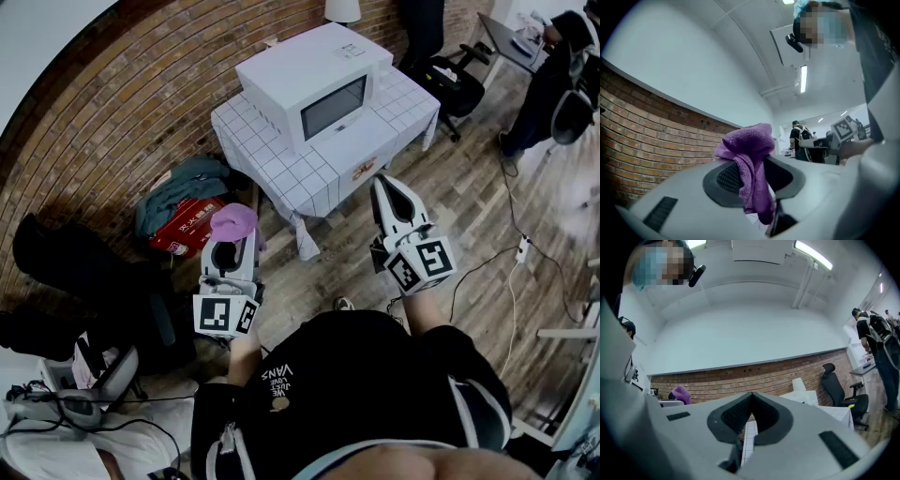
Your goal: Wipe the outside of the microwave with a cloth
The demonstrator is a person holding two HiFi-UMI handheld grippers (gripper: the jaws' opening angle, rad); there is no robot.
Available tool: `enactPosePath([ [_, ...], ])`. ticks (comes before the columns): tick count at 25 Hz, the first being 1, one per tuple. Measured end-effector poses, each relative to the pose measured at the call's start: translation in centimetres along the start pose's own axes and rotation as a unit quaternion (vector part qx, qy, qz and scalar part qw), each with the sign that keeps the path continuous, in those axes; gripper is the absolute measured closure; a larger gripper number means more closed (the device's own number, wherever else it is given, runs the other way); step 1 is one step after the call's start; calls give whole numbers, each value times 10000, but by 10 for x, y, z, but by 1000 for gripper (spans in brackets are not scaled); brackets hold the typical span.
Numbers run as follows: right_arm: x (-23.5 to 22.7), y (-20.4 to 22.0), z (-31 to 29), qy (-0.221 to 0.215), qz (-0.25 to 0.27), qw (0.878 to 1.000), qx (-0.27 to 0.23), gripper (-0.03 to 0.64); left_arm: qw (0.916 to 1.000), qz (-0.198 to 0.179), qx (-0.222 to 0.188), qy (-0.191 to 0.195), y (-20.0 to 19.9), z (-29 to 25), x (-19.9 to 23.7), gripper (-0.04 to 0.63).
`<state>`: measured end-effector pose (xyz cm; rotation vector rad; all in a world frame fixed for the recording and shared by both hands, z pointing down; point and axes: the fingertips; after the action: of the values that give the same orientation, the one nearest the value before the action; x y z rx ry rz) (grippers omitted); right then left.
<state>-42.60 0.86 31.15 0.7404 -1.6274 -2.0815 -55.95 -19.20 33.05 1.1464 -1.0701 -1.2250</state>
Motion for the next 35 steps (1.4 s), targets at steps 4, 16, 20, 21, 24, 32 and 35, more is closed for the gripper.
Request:
enactPosePath([
  [4, -14, -3, -5, -103, -148, 9998, -25, 618, 10000, 33, 27, -62, 5, -15, -7, 465],
  [16, -54, 9, -28, -398, -354, 9985, 92, 618, 9987, 98, 236, -443, 27, -41, -14, 465],
  [20, -63, 17, -49, -343, -423, 9984, 140, 617, 9986, 101, 284, -428, 31, -58, 1, 465],
  [21, -66, 18, -56, -318, -426, 9985, 145, 617, 9987, 112, 283, -402, 33, -65, 6, 465],
  [24, -71, 21, -78, -211, -352, 9990, 154, 618, 9990, 186, 287, -285, 39, -88, 25, 465],
  [32, -88, 20, -139, 316, -128, 9993, 134, 618, 9988, 256, 269, 310, 44, -166, 82, 465],
  [35, -90, 25, -162, 508, -124, 9985, 149, 617, 9979, 176, 343, 511, 45, -186, 105, 465],
])
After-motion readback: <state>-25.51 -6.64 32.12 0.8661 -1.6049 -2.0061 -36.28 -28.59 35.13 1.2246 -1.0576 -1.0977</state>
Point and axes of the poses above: the fingertips, and each gripper's own axes: z backward along the fingers, x to its left, y out of its underside, and after that the axes turned 1 degree about -y, right-handed
